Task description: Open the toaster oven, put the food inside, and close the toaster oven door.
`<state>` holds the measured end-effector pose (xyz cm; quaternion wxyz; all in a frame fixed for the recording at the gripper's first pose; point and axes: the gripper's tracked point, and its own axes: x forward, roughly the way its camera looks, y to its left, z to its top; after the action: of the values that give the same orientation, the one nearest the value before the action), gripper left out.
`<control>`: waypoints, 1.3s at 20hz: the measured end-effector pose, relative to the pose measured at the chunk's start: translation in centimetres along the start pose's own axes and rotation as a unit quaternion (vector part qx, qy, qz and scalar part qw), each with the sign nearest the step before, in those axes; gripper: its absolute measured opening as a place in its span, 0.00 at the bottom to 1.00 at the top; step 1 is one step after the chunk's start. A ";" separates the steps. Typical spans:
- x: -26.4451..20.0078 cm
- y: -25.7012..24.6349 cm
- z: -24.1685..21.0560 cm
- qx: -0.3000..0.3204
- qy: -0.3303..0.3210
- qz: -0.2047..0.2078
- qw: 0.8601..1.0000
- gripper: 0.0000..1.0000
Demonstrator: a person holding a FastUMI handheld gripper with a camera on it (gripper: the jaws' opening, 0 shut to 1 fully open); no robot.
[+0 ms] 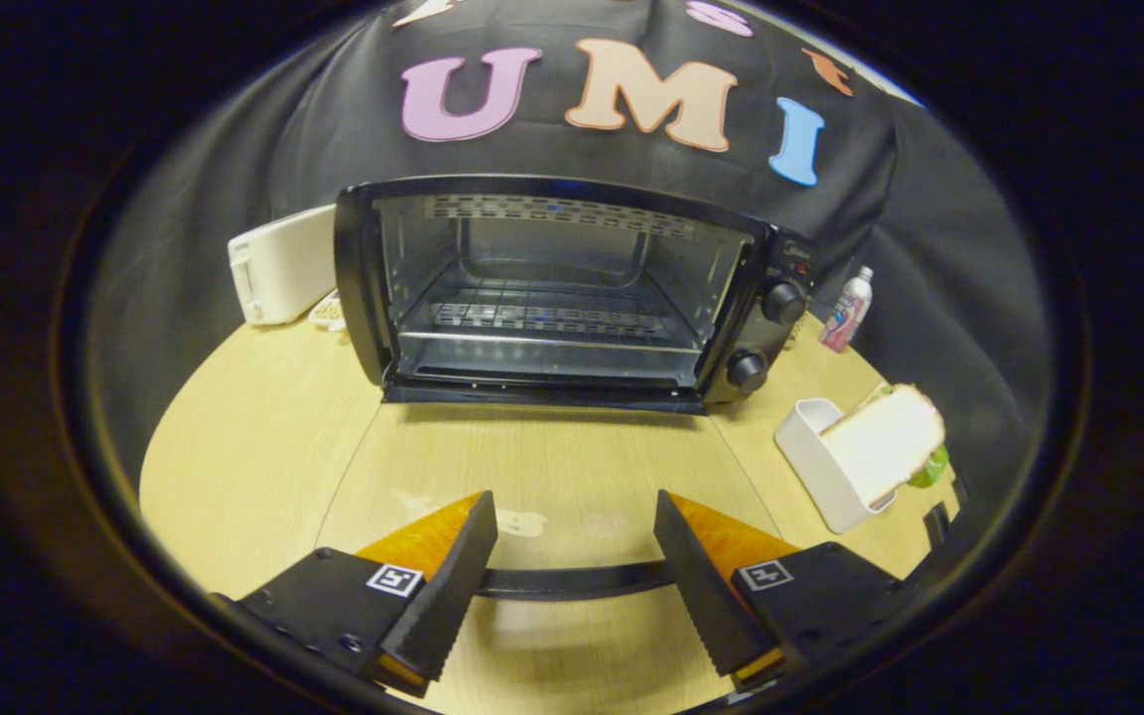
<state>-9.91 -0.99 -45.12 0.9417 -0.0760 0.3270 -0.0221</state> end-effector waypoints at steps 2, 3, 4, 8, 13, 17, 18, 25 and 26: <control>0.0 -0.3 0.4 0.004 -0.002 0.000 1.000 1.00; -0.2 -0.4 0.6 0.003 -0.003 0.003 1.000 1.00; -0.4 -0.7 1.0 0.000 -0.008 0.005 1.000 1.00; -1.4 -2.5 4.4 0.019 -0.053 0.000 0.998 1.00; -3.0 -7.8 9.9 0.081 -0.109 -0.045 0.990 1.00; -4.9 -15.2 13.5 0.120 -0.153 -0.110 0.975 1.00; -5.4 -17.4 14.0 0.129 -0.161 -0.132 0.969 1.00; -8.2 -31.2 13.2 0.204 -0.192 -0.259 0.924 1.00; -8.1 -32.4 12.2 0.214 -0.188 -0.263 0.922 1.00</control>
<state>-8.40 -30.65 -25.62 0.9400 0.0416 0.0992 -0.3238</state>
